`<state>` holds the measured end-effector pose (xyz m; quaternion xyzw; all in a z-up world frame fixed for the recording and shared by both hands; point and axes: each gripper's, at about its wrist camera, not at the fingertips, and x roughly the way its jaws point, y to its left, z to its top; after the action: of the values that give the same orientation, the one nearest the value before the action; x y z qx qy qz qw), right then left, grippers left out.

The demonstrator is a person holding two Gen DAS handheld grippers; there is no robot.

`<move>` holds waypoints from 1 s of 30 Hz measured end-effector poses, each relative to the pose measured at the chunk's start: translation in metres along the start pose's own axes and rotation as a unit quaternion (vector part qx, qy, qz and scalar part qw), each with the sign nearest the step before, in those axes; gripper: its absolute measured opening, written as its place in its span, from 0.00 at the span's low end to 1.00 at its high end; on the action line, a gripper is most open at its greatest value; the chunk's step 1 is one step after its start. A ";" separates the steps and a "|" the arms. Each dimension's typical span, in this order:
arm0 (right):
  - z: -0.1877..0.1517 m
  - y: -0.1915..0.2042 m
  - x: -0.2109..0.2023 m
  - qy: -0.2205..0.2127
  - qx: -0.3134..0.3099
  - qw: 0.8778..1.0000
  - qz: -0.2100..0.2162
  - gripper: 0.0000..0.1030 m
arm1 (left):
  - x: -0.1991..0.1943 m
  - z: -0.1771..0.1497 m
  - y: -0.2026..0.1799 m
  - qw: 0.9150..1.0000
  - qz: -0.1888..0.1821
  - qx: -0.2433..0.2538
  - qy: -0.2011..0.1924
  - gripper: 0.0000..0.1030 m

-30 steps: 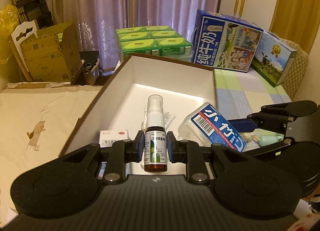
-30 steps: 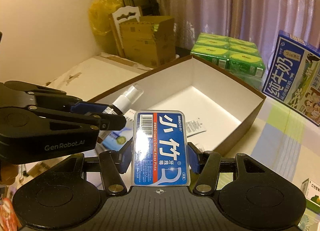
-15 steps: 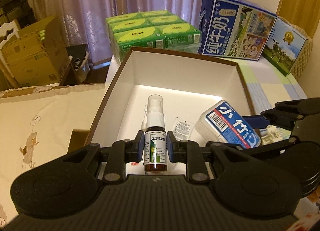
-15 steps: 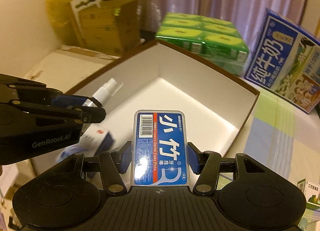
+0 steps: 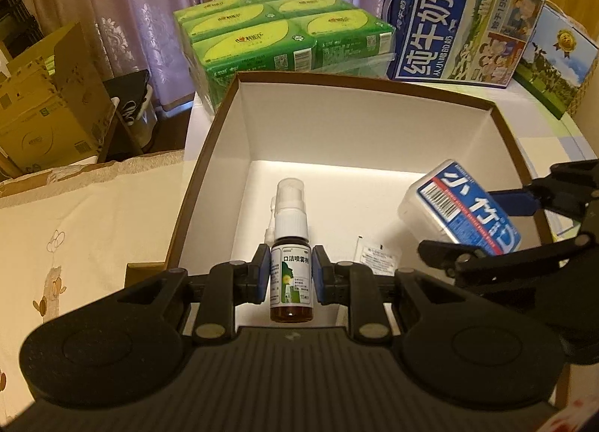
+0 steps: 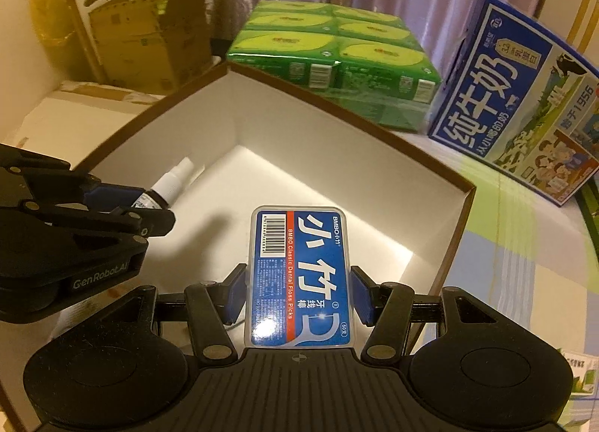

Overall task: Organize rigid objects
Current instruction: 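Open both tools to drop the spray bottle and toothpick case into the box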

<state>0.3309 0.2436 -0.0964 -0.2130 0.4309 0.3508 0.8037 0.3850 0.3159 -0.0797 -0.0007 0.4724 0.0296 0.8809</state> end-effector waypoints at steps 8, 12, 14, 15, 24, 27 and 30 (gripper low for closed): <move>0.005 -0.010 0.012 0.003 0.015 1.000 -0.009 0.52 | 0.015 0.012 -0.005 1.000 -0.005 0.014 -0.012 0.36; 0.005 -0.012 0.015 -0.007 0.019 1.000 -0.014 0.52 | 0.015 0.011 -0.003 1.000 -0.012 0.009 -0.004 0.37; 0.005 -0.010 0.016 -0.009 0.008 1.000 -0.015 0.52 | 0.013 0.009 -0.002 1.000 -0.013 0.008 -0.002 0.37; 0.005 -0.009 0.015 -0.013 0.004 1.000 -0.011 0.53 | 0.011 0.008 -0.001 1.000 -0.014 0.007 -0.002 0.38; -0.011 -0.011 -0.019 -0.042 0.007 0.999 0.034 0.66 | -0.020 -0.006 -0.001 1.000 -0.022 0.002 -0.011 0.43; -0.018 -0.010 -0.030 -0.042 0.007 0.998 0.041 0.68 | -0.031 -0.012 -0.002 1.000 -0.024 0.000 -0.012 0.45; -0.026 -0.008 -0.038 -0.042 0.010 0.998 0.045 0.68 | -0.041 -0.018 -0.003 1.000 -0.023 -0.003 -0.012 0.45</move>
<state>0.3087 0.2070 -0.0774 -0.1705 0.4096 0.3914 0.8062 0.3481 0.3107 -0.0556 -0.0136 0.4614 0.0101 0.8870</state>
